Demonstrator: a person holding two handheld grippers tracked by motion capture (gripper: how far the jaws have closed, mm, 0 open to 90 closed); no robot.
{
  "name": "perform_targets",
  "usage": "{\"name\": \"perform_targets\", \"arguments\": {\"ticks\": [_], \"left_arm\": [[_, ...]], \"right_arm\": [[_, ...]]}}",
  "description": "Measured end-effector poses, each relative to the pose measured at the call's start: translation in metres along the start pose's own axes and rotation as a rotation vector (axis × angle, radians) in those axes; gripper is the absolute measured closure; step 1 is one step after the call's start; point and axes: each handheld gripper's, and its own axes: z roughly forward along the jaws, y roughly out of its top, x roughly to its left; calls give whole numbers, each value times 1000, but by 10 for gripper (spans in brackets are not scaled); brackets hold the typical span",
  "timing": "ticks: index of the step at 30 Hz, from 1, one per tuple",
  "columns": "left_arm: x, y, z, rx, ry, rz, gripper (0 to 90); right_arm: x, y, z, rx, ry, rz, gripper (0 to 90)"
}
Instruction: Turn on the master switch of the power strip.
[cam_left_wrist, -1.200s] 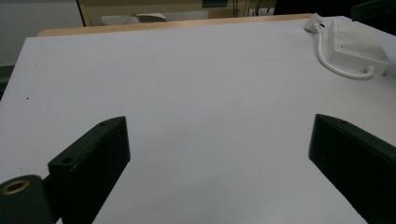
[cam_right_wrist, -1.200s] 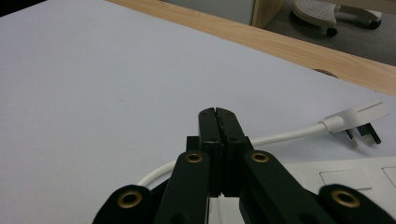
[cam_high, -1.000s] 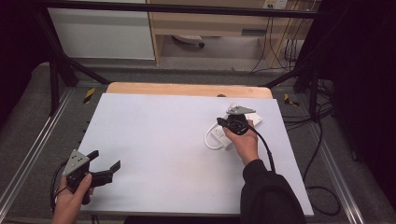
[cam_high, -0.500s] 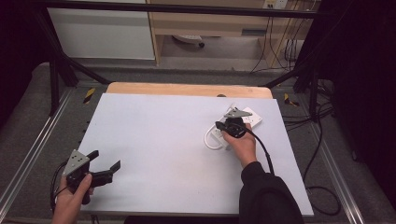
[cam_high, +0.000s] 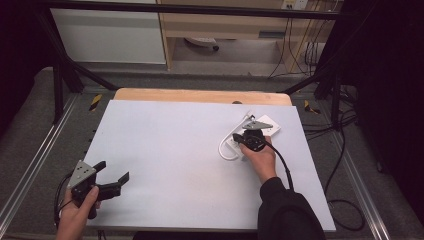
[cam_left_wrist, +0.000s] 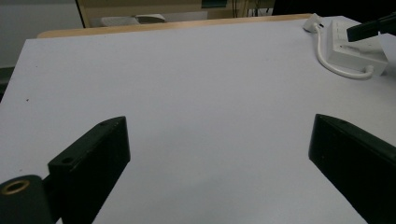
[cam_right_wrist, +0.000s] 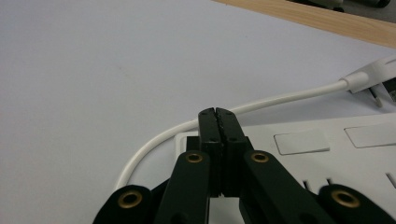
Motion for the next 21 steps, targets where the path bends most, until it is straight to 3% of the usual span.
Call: {"name": "perform_targets", "arguments": {"ticks": [21], "left_arm": [[0,0,0,-2,-3,1,53]], "right_arm": [[3,-3,1,9,-13,-11,900]]}}
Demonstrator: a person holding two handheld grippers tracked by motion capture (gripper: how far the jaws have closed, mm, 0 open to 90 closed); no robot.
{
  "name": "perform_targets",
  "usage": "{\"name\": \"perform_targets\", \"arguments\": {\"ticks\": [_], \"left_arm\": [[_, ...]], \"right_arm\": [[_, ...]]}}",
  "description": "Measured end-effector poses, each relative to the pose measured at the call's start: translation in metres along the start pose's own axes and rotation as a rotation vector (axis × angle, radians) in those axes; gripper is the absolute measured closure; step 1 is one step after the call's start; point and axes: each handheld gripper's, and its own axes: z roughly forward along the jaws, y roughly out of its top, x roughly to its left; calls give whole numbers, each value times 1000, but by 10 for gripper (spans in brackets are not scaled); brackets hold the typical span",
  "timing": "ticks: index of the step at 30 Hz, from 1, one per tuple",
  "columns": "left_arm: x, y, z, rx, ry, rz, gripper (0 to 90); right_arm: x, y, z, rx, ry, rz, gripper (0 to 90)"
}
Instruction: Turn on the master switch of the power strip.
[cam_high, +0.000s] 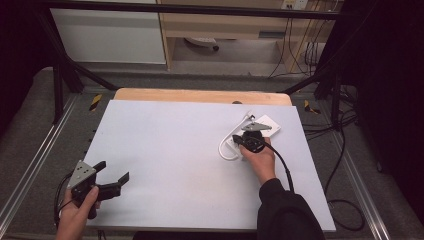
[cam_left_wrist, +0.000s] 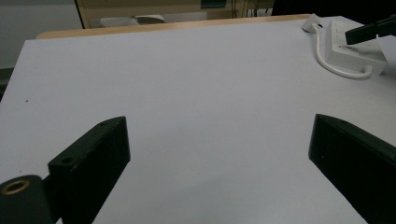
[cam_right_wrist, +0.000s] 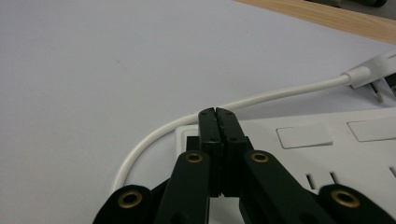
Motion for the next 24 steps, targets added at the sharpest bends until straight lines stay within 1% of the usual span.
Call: {"name": "perform_targets", "arguments": {"ticks": [14,24], "left_arm": [[0,0,0,-1,0,1,53],[0,0,0,-1,1,2,53]], "right_arm": [[1,-1,1,2,-4,4,900],[3,-3,3,5,-4,-4,900]]}}
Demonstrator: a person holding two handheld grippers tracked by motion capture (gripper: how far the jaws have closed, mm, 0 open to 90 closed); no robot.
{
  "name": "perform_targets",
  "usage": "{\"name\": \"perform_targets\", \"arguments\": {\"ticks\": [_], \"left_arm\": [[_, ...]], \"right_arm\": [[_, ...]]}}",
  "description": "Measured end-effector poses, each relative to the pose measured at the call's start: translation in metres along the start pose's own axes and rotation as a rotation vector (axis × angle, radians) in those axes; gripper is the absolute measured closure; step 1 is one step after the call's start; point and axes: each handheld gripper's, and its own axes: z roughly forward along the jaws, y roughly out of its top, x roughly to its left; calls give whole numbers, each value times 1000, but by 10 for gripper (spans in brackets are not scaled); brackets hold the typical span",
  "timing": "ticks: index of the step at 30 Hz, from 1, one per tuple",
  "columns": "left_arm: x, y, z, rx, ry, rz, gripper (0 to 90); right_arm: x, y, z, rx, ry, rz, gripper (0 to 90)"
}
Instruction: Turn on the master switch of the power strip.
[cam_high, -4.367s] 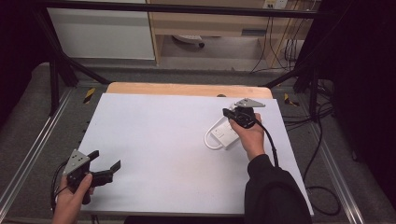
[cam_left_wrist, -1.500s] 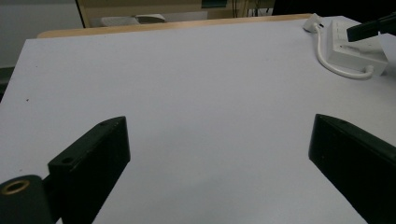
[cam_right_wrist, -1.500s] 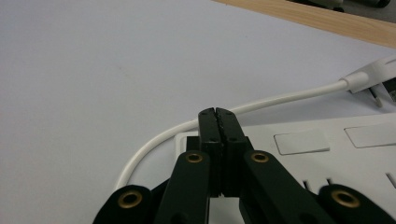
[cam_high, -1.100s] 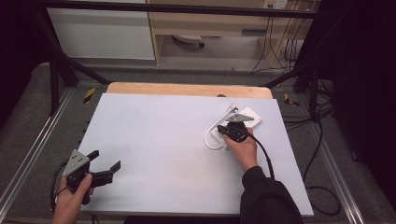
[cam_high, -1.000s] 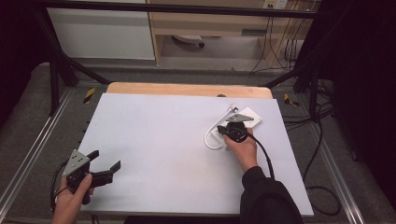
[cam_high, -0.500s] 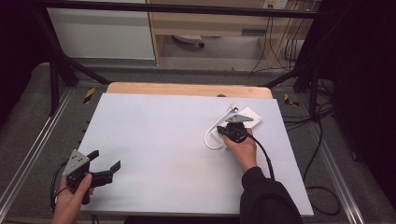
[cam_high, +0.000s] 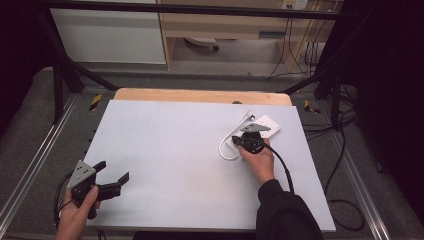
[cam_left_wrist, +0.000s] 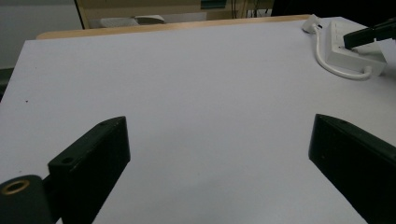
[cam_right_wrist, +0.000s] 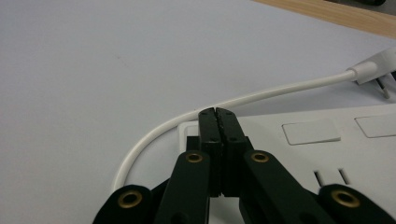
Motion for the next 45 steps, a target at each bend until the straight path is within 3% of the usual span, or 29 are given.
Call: {"name": "perform_targets", "arguments": {"ticks": [31,45], "left_arm": [[-1,0,1,3,0,-4,53],[0,-1,1,8,3,-10,53]], "right_arm": [[-1,-4,0,-13,-4,26,900],[1,-3,1,3,-17,5,900]]}}
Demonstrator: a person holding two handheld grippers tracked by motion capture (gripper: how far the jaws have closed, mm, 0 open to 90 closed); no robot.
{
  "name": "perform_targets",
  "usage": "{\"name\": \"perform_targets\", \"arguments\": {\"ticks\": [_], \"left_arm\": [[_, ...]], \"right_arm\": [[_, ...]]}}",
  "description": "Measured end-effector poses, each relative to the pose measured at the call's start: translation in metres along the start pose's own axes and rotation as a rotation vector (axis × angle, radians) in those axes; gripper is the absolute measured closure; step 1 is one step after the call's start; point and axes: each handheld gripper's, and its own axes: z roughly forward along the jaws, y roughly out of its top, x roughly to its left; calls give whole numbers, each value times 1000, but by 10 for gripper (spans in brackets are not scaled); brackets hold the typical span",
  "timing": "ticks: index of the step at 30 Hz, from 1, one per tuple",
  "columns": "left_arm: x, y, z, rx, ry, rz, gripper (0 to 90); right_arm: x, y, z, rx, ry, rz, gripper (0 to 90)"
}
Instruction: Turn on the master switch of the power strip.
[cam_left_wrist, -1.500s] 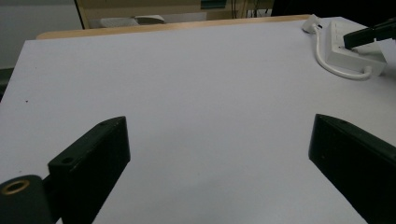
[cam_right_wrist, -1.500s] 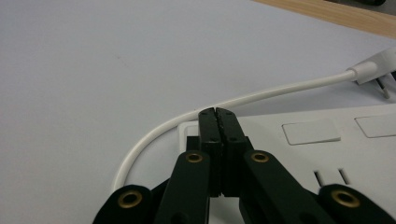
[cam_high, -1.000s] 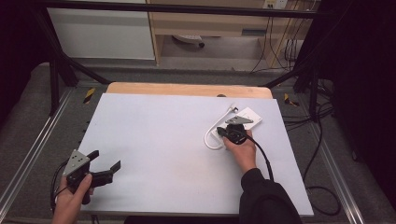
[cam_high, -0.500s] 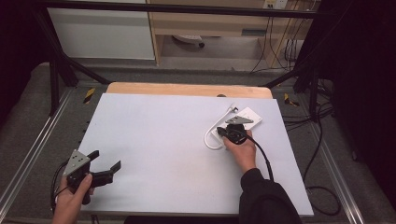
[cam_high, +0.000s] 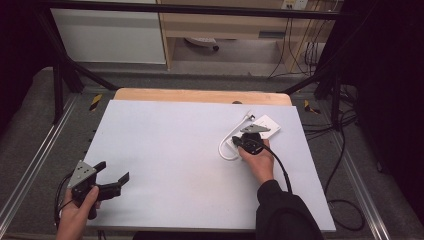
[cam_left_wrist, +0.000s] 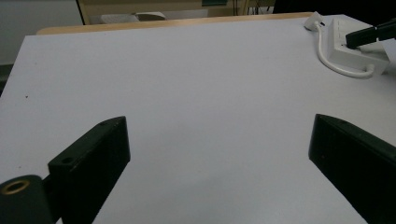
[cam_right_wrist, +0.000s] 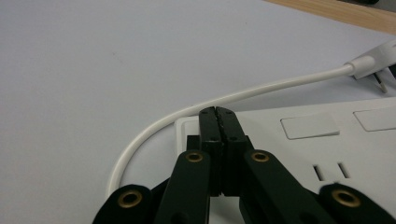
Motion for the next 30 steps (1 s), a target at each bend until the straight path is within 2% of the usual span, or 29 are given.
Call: {"name": "perform_targets", "arguments": {"ticks": [12,30], "left_arm": [[-1,0,2,9,2,-1,53],[0,-1,1,12,9,-5,53]], "right_arm": [[-1,-2,0,-12,10,26,900],[1,-3,0,-16,-4,18,900]]}}
